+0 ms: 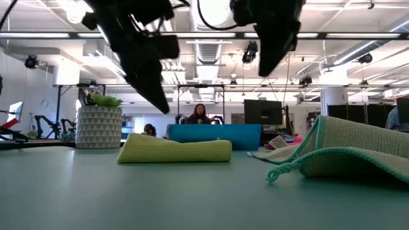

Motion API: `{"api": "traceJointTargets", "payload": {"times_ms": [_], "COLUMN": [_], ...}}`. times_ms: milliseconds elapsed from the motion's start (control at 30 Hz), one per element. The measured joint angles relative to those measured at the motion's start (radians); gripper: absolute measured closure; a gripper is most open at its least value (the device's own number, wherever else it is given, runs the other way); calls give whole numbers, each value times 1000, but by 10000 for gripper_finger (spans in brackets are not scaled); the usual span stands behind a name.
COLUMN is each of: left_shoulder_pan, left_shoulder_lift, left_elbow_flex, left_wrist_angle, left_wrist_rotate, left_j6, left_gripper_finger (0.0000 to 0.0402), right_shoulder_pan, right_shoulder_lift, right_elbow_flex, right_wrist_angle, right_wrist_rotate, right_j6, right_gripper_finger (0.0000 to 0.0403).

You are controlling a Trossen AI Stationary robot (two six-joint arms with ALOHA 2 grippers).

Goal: Fold microfiber towels
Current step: Put the green microfiber cloth into the blue bin

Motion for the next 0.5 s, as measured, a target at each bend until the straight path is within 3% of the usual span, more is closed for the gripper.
{"api": "traceJointTargets", "payload": {"times_ms": [233,500], "left_shoulder_pan": [-3,-5], "left_shoulder_lift": [-162,-269], "left_elbow_flex": [-41,-148], "left_wrist_angle": [-125,-126], "left_wrist_rotate": [0,53], "left_j6": [-95,-166], "left_gripper_finger": [240,240], "right_shoulder_pan": [39,91], "right_shoulder_lift": [-13,-16], "right_elbow_flex": [-109,-240], "right_wrist_angle": [-25,88], "right_wrist_rotate": [0,-1], "right_j6": [11,120], "right_gripper_finger": [324,330]}}
